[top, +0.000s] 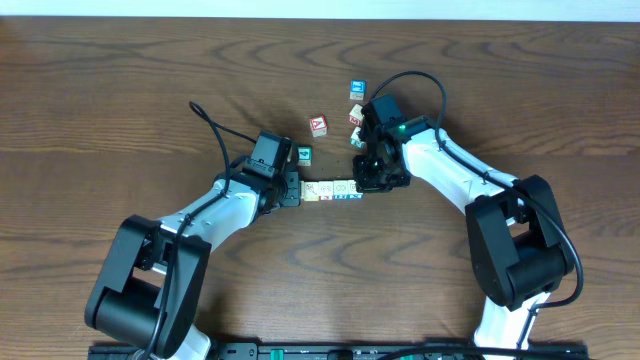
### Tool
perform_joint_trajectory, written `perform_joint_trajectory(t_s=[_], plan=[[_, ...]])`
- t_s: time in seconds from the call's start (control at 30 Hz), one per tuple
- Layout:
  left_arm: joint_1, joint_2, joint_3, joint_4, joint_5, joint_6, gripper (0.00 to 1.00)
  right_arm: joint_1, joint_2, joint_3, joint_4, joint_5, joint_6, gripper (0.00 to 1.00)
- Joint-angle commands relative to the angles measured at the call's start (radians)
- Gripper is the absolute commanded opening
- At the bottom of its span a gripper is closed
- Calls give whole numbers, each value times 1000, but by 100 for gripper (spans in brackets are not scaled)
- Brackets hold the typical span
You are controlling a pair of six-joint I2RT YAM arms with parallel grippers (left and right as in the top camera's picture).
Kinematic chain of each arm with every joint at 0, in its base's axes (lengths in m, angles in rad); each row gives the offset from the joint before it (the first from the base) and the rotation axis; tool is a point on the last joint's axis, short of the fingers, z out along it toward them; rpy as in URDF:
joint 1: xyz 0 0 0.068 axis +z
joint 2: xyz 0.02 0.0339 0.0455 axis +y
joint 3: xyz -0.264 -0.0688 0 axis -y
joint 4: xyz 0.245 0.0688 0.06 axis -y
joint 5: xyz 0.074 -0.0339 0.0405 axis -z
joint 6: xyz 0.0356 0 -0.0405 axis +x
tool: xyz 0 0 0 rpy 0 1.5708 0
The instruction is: Lift 5 blocks
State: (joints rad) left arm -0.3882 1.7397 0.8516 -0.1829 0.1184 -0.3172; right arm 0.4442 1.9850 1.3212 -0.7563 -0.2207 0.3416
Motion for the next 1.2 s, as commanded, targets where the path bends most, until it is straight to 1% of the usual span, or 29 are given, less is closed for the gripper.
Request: perform_joint_trajectory(t_s=[0.0, 0.27, 0.43, 0.5, 0.63, 0.7, 0.87, 1.0, 1.17], plan=[[-1, 56, -38, -39, -121, -1, 9, 14, -12, 12, -8, 27, 13, 1], [1, 56, -38, -14, -290, -2, 9, 14, -12, 12, -22, 59, 13, 1], [2, 56, -37, 45, -295, -16, 9, 14, -12, 12, -23, 59, 13, 1], [2, 56, -35, 56, -283, -37, 9, 14, -12, 12, -22, 59, 13, 1], [2, 56, -20, 71, -177, -39, 8, 14, -12, 12, -22, 59, 13, 1], [2, 56, -7, 77, -149, -39, 8, 14, -12, 12, -22, 59, 13, 1], [2, 56, 13, 108, -137, -39, 7, 14, -12, 12, -23, 60, 12, 1], [2, 56, 14, 154, -92, -39, 7, 14, -12, 12, -23, 60, 12, 1], [2, 56, 14, 198, -92, -38, 7, 14, -12, 12, -26, 60, 9, 1]])
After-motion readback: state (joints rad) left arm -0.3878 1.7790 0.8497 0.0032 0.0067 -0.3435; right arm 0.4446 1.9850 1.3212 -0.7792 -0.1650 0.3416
